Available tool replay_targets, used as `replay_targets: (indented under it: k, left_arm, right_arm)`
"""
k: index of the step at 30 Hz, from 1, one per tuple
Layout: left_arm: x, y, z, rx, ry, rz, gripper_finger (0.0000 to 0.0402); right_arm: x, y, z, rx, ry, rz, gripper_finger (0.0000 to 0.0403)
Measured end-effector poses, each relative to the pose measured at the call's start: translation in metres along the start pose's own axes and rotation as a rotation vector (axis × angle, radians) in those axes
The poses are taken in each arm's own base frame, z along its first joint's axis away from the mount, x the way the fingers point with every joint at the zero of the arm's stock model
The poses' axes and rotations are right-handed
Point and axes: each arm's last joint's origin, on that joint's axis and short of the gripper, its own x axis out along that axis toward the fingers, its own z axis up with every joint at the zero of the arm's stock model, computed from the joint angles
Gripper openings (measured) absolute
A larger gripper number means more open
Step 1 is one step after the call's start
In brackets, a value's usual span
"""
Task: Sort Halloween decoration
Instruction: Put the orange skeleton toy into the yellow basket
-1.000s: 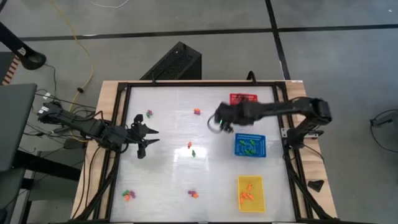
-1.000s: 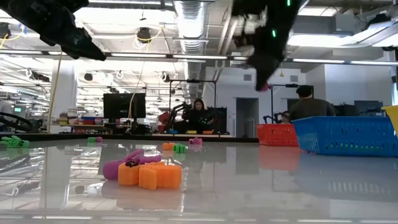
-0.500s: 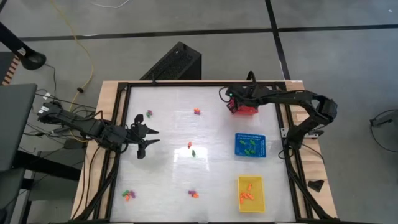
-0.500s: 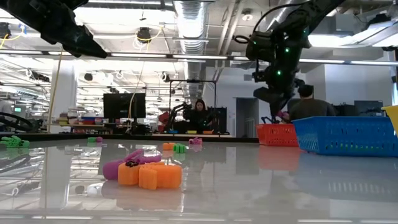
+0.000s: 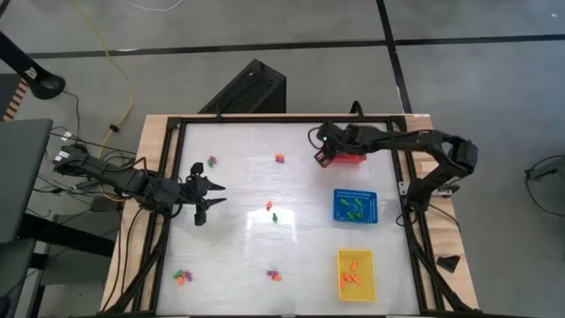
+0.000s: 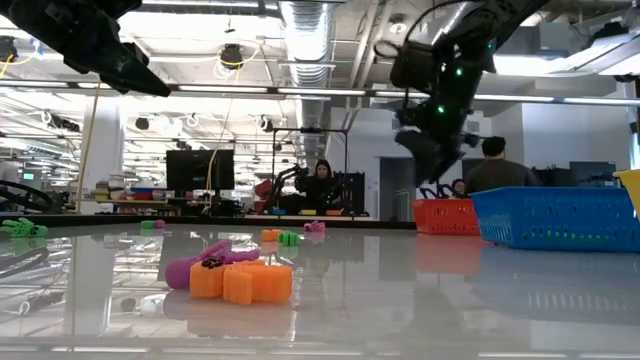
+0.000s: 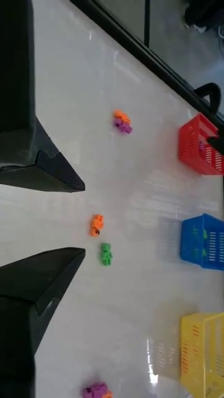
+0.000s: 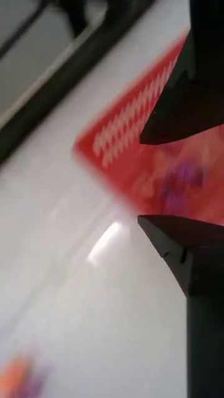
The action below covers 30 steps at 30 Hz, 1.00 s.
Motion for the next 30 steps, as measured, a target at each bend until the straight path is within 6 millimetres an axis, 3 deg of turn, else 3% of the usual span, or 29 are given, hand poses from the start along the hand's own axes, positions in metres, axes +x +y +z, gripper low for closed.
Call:
replay_targets:
  k: [5,10,13,16,22,30]
  left_arm:
    - [0.0,0.0,0.0,0.002,-0.001,0.0,0.0147]
    - [0.0,0.0,0.0,0.0,-0.002,0.0,0.0147]
    - [0.0,0.0,0.001,-0.001,-0.005,-0.001,0.0147]
    - [0.0,0.0,0.001,-0.016,-0.01,-0.003,0.0147]
    - [0.0,0.0,0.001,-0.033,-0.009,-0.003,0.0147]
    - [0.0,0.0,0.001,-0.018,-0.005,-0.002,0.0147]
  right_arm:
    - [-0.02,0.05,-0.004,-0.067,-0.137,0.174,0.0225]
    - [-0.041,0.117,-0.018,-0.186,-0.33,0.386,0.022]
    - [-0.043,0.158,-0.031,-0.287,-0.461,0.498,0.0219]
    - [-0.034,0.191,-0.047,-0.415,-0.56,0.546,0.0219]
    - [-0.005,0.221,-0.058,-0.457,-0.607,0.535,0.0219]
    - [0.03,0.237,-0.054,-0.445,-0.542,0.545,0.023]
